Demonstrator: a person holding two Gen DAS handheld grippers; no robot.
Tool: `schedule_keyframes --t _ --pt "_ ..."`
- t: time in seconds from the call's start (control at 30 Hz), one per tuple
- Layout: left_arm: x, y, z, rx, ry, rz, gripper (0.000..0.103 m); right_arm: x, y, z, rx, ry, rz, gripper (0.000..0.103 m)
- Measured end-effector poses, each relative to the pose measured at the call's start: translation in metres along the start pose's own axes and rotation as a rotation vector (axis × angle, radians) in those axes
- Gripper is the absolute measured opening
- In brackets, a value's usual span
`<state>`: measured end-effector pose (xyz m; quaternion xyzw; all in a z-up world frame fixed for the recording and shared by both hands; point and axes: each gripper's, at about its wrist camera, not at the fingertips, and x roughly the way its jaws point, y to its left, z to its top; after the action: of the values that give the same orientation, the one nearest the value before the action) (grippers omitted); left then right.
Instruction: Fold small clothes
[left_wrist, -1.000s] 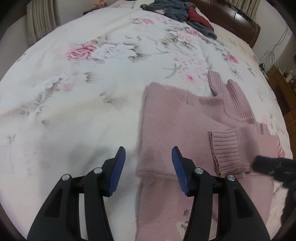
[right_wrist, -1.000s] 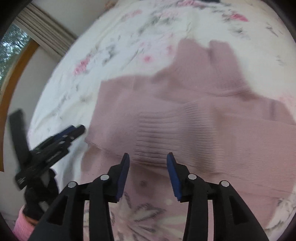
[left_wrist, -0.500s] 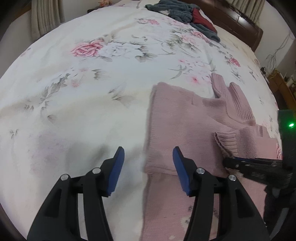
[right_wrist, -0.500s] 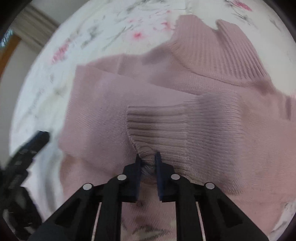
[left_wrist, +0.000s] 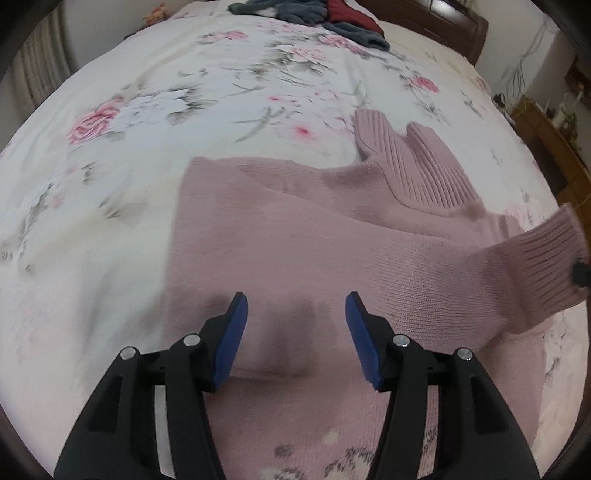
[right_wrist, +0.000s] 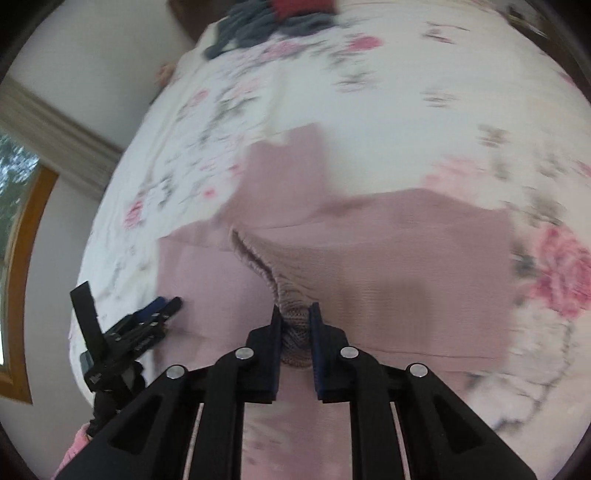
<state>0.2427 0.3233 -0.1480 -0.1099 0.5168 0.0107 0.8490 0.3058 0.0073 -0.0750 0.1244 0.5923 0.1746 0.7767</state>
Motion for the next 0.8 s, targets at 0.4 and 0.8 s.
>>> schedule_keyframes --t 0.4,0.8 --pt "0.023 -0.001 -0.003 0.041 0.050 0.060 0.055 0.005 -0.118 -0.027 0.122 0.030 -0.211 0.011" --pt "0.012 -0.034 -0.004 0.111 0.036 0.011 0.061 0.027 -0.062 -0.026 -0.029 0.045 -0.105 0.017"
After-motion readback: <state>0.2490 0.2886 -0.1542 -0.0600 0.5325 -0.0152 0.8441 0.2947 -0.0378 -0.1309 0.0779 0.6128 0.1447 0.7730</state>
